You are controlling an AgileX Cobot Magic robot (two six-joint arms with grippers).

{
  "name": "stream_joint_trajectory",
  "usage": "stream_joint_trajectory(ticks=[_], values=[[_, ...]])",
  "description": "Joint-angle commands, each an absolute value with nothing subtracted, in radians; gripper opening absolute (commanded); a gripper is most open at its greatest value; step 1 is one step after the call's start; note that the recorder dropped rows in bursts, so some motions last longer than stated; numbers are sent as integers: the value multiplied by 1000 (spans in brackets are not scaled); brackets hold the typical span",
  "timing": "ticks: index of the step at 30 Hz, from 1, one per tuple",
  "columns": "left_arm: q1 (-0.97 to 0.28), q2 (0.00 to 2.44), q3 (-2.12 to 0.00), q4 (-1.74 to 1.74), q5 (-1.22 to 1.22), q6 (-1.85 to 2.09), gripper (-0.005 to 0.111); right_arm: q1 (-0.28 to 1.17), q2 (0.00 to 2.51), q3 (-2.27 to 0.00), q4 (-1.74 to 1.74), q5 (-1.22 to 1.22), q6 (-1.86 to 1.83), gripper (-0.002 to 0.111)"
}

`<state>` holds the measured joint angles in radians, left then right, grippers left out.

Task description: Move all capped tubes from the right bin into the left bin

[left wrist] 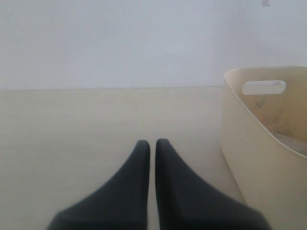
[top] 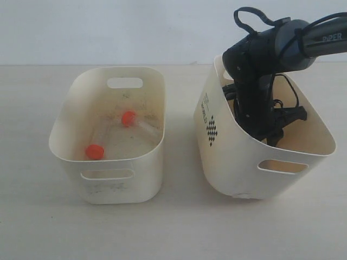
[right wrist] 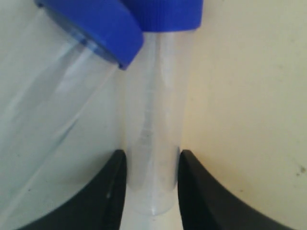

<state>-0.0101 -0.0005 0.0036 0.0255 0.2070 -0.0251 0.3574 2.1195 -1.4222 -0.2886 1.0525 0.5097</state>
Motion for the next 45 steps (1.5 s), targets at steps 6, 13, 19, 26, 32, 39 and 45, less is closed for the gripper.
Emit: stream_joint_trajectory(ticks=[6,13,19,26,32,39,45], values=[[-10,0,0,19,202,-35,4,359,2057,-1407,-213,944,509,0],[-10,0,0,19,202,-35,4,359,2022,-1407,-275,976,519,0],[-10,0,0,19,202,-35,4,359,2020,-1407,-292,1012,521,0],[-10,0,0,19,202,-35,4,359,1970,-1407,-295,994,521,0],[-10,0,0,19,202,-35,4,359,1901,-1407,-303,962,521,0],[-10,0,0,19,202,-35,4,359,1820,-1407,-303,937,515,0],[-10,0,0,19,202,-35,4,359,1699,-1407,-143,848,458,0]])
